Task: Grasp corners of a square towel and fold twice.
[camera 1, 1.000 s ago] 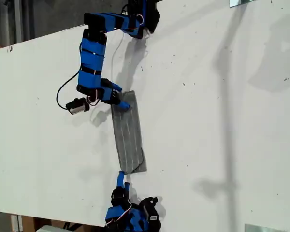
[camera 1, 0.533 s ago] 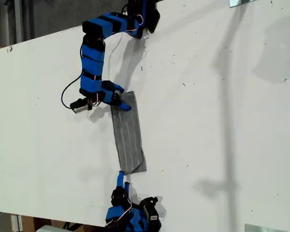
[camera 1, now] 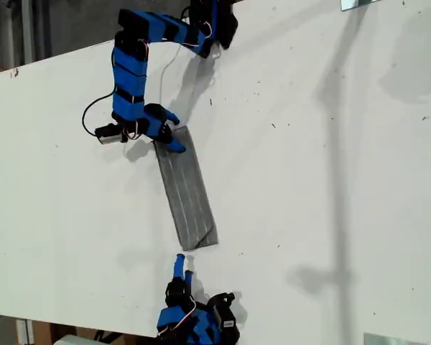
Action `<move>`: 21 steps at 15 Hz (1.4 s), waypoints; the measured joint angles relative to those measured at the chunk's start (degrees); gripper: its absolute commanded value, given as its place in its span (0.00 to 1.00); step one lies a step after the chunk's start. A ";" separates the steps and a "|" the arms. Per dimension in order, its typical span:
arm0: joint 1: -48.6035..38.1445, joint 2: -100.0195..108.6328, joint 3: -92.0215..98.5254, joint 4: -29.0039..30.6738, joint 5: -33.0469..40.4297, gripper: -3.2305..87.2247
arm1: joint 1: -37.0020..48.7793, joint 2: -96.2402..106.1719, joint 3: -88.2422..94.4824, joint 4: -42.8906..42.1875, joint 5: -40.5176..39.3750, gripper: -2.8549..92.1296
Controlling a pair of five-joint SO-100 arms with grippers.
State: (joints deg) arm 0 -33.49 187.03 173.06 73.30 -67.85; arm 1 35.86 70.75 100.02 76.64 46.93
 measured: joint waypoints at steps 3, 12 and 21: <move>0.00 0.35 0.00 0.09 0.00 0.33 | 0.70 2.81 3.69 -0.70 0.00 0.38; 0.00 0.53 0.00 0.09 0.00 0.33 | 0.62 6.59 4.57 1.23 -1.14 0.23; 0.00 0.97 0.18 0.09 0.00 0.33 | 1.67 5.98 6.86 -3.96 0.53 0.03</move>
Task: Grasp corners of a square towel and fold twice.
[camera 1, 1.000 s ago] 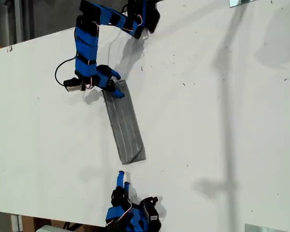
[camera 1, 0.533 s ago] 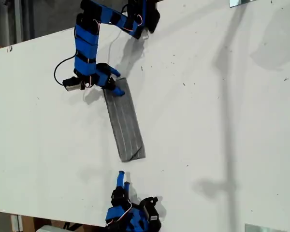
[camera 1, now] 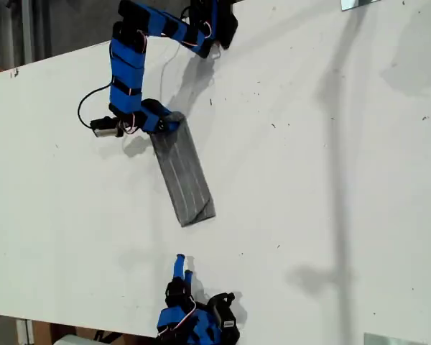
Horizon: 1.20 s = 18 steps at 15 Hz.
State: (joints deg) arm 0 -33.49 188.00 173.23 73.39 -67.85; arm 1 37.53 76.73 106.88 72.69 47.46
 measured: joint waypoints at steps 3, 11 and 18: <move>0.00 0.09 0.18 0.00 0.00 0.33 | -0.09 15.21 10.02 2.46 4.92 0.03; 0.18 1.14 0.53 0.00 0.00 0.33 | -2.90 55.11 26.02 11.34 20.13 0.03; 0.18 1.14 0.70 0.00 0.00 0.32 | -7.91 53.09 13.10 14.94 17.84 0.03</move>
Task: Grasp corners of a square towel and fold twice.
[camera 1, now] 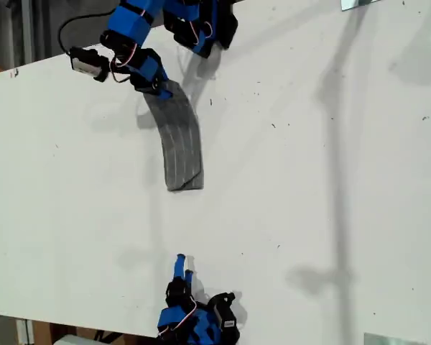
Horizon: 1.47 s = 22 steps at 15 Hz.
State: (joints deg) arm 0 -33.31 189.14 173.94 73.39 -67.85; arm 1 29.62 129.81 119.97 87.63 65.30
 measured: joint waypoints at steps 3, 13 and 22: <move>0.00 0.00 0.00 0.00 0.00 0.32 | -6.77 -11.25 -11.07 -3.08 -5.71 0.03; 0.18 0.53 0.18 0.00 0.00 0.32 | -12.39 -45.00 -39.29 -15.29 -22.76 0.10; 0.44 0.53 0.35 0.00 0.00 0.32 | -9.67 -41.31 -42.80 -13.27 -24.35 0.34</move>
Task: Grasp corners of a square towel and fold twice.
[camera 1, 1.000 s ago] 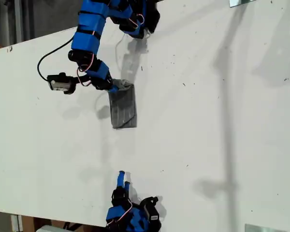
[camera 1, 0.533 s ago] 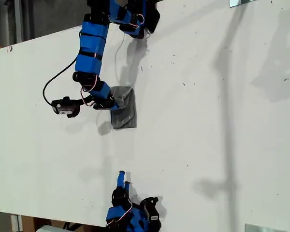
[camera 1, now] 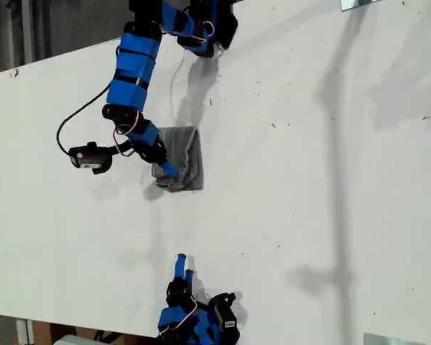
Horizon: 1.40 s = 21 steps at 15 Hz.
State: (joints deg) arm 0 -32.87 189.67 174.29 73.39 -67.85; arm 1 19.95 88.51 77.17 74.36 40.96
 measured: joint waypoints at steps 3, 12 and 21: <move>0.09 0.97 0.35 0.00 0.00 0.32 | 1.49 29.00 23.73 -2.90 7.12 0.34; 2.37 3.43 0.62 0.70 0.70 0.29 | -19.95 72.95 82.00 -13.62 41.40 0.30; 8.96 8.61 3.43 1.76 -7.91 0.11 | -28.92 99.58 89.91 6.50 53.70 0.28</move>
State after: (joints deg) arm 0 -23.91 198.28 177.71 75.15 -75.76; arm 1 -8.96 188.09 167.08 80.86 94.66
